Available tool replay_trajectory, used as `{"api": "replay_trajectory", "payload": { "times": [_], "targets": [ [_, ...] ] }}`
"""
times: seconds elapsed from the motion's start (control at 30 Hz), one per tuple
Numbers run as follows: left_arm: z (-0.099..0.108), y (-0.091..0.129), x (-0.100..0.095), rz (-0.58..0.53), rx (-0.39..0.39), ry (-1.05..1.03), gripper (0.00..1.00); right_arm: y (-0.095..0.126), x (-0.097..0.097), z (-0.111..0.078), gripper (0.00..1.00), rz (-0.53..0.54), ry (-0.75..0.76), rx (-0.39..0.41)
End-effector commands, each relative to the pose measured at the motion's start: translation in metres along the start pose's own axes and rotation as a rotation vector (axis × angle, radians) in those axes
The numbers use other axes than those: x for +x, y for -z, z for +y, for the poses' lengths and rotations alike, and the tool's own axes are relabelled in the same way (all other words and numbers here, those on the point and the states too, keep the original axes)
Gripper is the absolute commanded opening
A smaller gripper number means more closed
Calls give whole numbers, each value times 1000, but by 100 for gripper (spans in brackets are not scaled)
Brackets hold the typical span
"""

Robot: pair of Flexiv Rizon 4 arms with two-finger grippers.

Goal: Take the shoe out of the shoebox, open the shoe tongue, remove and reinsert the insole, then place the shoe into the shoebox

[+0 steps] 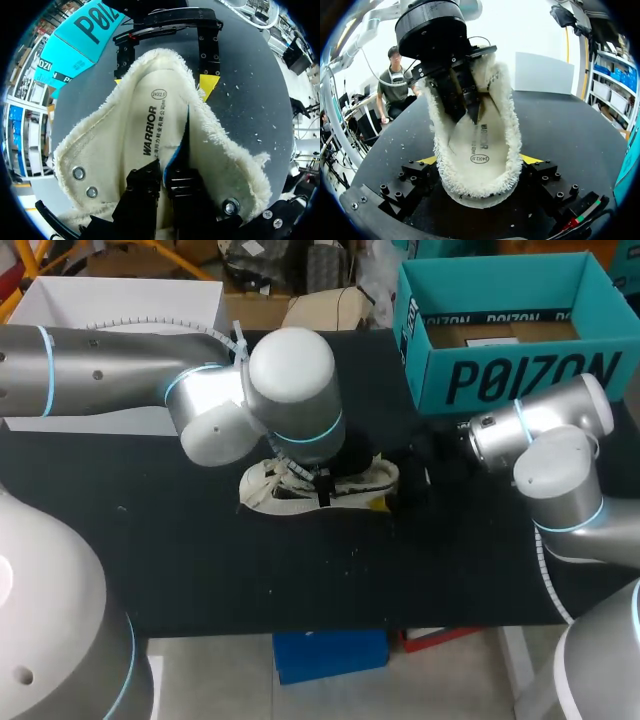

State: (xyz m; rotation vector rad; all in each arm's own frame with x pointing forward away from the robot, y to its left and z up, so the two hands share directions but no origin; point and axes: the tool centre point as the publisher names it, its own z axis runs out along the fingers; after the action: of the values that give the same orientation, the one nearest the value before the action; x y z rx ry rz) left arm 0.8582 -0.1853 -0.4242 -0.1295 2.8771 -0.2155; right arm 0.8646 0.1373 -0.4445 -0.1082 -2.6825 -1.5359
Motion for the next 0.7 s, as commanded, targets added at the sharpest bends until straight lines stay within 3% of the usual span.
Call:
{"api": "replay_trajectory", "payload": {
  "times": [0.03, 0.47, 0.7],
  "targets": [
    [11, 6, -6, 136, 88, 1, 0, 0, 0, -1, 0, 0, 0, 2],
    [8, 42, -17, 113, 132, 0, 0, 0, 0, -1, 0, 0, 0, 2],
    [-3, 44, -11, 132, 200, -27, 0, 0, 0, -1, 0, 0, 0, 2]
  ]
}}
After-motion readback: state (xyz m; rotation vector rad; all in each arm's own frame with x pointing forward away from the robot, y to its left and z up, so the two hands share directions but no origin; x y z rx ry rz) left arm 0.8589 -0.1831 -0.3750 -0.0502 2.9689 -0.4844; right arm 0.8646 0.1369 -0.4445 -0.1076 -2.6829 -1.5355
